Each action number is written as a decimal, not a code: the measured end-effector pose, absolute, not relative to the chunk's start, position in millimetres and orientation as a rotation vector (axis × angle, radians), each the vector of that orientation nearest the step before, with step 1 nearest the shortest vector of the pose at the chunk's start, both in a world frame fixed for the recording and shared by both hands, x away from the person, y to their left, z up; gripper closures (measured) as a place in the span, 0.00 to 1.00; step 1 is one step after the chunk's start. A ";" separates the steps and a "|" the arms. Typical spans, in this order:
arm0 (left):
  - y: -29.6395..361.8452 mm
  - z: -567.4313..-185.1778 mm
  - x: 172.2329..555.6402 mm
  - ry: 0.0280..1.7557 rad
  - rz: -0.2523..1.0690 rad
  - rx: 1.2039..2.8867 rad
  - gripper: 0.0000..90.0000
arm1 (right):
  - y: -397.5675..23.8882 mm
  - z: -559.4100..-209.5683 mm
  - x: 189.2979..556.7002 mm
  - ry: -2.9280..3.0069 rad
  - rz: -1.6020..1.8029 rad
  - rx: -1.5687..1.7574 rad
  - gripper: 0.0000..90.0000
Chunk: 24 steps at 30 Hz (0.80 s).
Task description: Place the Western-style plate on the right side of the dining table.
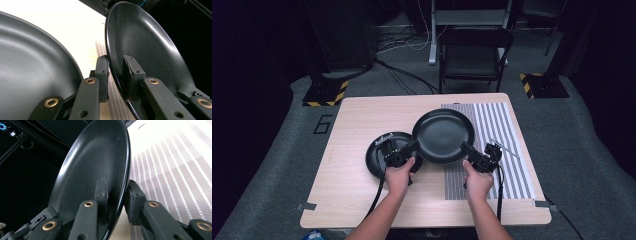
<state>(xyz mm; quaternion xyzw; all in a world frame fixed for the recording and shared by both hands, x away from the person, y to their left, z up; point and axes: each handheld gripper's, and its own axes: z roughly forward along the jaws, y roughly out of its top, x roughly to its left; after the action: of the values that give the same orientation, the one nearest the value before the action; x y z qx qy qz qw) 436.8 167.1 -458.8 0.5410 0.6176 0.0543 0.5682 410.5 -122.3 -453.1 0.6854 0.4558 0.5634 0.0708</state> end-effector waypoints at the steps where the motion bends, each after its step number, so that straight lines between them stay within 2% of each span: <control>1: 164.5 -459.1 437.4 1.450 0.123 1.270 0.84 | -124.1 -453.3 410.1 1.370 1.692 2.057 0.82; 24: 122.5 -464.1 443.5 1.401 0.071 1.332 0.84 | -162.8 -459.2 391.9 1.266 1.658 2.071 0.82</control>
<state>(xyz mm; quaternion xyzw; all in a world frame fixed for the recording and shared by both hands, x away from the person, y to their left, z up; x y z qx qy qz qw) 443.5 122.5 -464.1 0.5668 0.5964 0.0303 0.5675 391.9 -162.8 -459.2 0.7010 0.4285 0.5611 0.1009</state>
